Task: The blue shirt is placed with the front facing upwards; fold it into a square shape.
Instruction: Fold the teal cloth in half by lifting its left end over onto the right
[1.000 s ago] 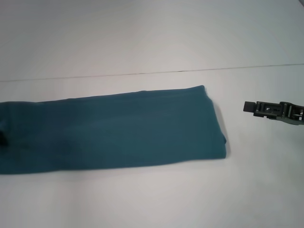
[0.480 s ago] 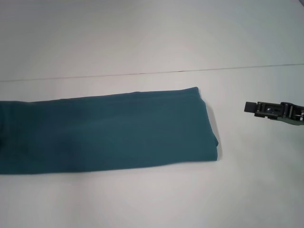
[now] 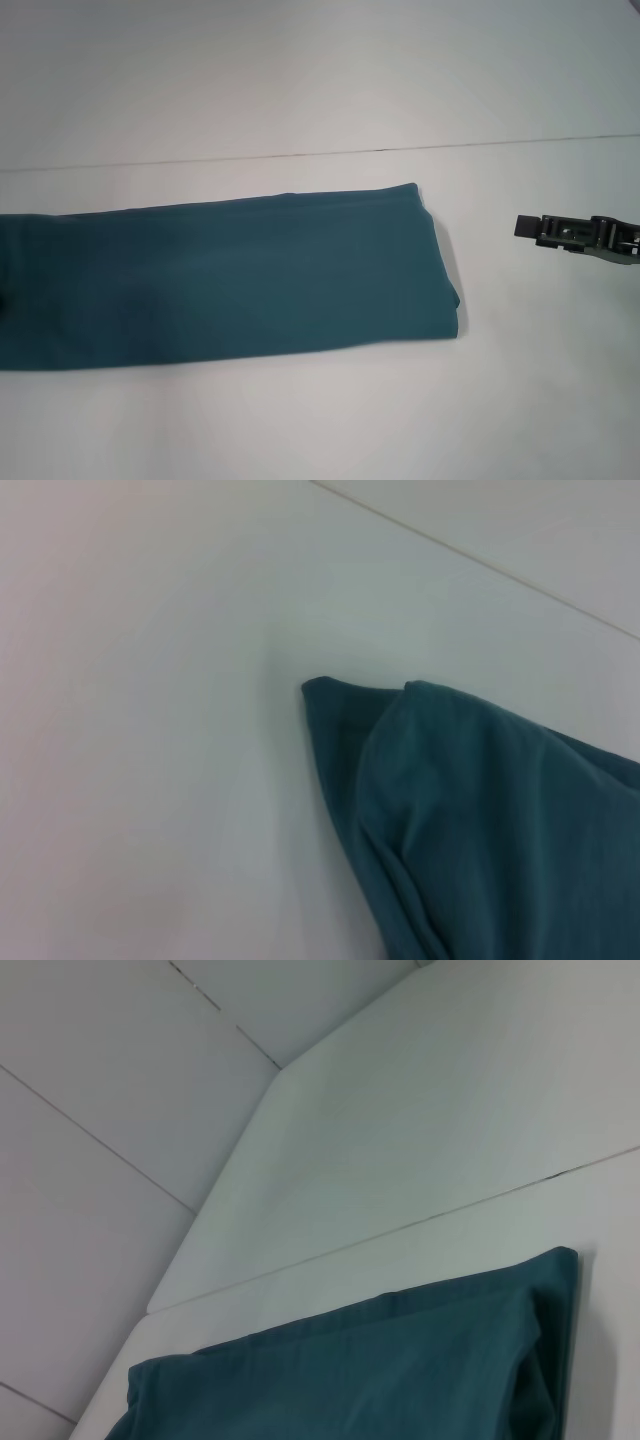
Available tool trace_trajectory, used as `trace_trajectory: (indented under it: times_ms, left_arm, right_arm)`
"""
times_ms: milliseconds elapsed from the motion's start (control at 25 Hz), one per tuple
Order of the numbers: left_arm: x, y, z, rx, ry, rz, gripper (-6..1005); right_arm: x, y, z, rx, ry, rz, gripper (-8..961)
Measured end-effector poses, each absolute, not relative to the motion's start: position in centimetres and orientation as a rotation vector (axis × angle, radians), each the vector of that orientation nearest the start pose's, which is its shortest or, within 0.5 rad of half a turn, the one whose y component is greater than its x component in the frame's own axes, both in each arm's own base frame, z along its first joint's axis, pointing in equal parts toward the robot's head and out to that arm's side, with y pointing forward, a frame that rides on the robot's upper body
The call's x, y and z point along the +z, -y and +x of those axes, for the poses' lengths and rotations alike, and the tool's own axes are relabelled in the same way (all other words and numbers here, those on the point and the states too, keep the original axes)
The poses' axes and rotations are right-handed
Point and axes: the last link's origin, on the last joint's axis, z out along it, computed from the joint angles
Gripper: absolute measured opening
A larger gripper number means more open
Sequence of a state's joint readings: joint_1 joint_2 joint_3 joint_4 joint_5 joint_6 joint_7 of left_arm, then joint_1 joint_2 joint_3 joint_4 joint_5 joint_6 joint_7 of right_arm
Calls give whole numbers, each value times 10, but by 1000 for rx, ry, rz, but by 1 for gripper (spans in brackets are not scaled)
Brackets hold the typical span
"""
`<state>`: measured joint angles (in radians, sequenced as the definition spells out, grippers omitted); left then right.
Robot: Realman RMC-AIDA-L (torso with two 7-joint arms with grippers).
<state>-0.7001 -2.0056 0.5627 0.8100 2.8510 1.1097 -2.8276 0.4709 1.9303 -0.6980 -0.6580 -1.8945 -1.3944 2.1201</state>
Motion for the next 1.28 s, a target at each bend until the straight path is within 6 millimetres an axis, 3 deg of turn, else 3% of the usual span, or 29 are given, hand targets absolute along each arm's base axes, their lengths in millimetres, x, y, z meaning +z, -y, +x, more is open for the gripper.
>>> trace_trajectory:
  times_ms: [280,480,840,1120,1280]
  left_arm:
    - [95,-399,-342,-110,1790,-1508,89]
    - [91,-399,-326,-192,1837,-1588,88]
    - [90,-411,-231,-497,1815,-1981,89]
    - [56,-424,-174,-564,1770,-2149,89]
    - [36,-429,-159,-602,1761,-2161,89]
  right_arm:
    - [72,-353,312,791,-1555,-2164,704]
    - [72,-352,313,791,-1557,-2163,704]
    - [71,-352,313,790,-1552,-2167,703]
    - [69,-352,313,792,-1558,-2167,704]
    - [68,-351,313,792,-1559,-2167,704]
